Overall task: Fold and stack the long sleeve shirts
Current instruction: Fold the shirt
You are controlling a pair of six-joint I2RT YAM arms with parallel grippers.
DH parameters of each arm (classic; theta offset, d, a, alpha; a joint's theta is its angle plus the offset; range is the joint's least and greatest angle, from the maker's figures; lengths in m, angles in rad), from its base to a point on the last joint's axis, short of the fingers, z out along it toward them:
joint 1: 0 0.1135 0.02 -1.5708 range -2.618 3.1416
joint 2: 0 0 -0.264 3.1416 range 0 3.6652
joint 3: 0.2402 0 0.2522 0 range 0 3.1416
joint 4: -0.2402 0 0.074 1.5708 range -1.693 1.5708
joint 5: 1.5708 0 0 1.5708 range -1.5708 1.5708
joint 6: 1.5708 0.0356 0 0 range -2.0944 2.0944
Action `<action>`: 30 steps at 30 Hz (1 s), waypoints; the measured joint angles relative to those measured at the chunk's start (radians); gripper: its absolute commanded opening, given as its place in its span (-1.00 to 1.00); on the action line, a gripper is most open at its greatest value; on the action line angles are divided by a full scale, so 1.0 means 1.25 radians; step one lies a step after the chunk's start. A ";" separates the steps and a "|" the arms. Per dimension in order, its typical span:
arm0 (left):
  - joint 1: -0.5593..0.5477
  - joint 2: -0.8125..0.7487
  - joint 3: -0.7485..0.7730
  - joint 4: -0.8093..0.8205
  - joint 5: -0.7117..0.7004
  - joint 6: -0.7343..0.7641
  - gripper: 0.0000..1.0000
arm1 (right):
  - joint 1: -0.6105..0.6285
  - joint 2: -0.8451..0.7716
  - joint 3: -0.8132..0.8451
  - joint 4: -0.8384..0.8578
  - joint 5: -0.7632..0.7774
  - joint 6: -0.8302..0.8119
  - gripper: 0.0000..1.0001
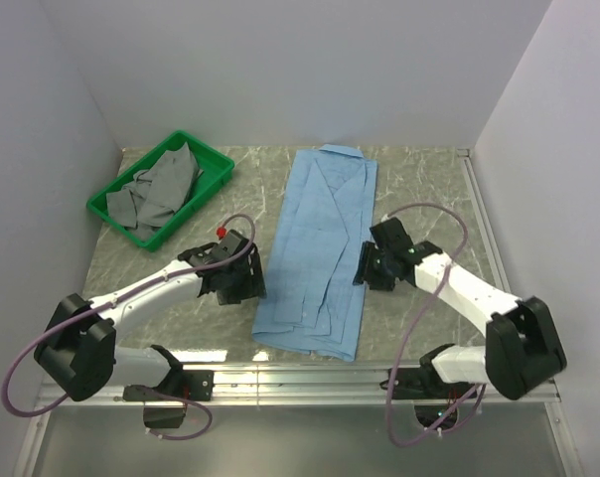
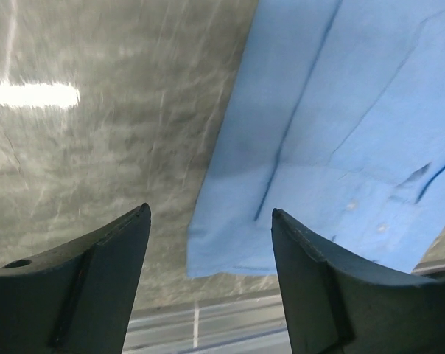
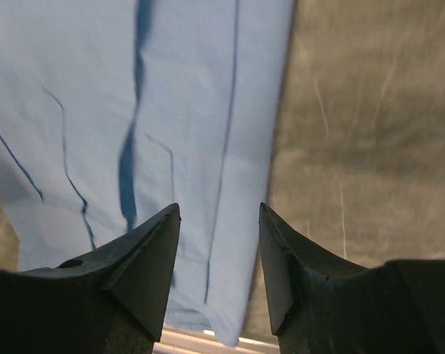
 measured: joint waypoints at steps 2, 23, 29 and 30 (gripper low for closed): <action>0.000 0.000 -0.019 -0.001 0.017 0.000 0.45 | 0.002 -0.051 -0.049 -0.008 -0.020 0.011 0.15; -0.010 0.061 -0.099 0.020 0.147 0.010 -0.01 | 0.027 -0.038 -0.160 0.006 -0.202 0.031 0.05; -0.012 0.107 -0.075 0.021 0.188 0.025 -0.35 | 0.034 0.014 -0.160 0.036 -0.244 0.032 -0.15; -0.013 0.115 -0.071 0.021 0.191 0.028 -0.39 | 0.034 0.020 -0.160 0.038 -0.248 0.031 -0.17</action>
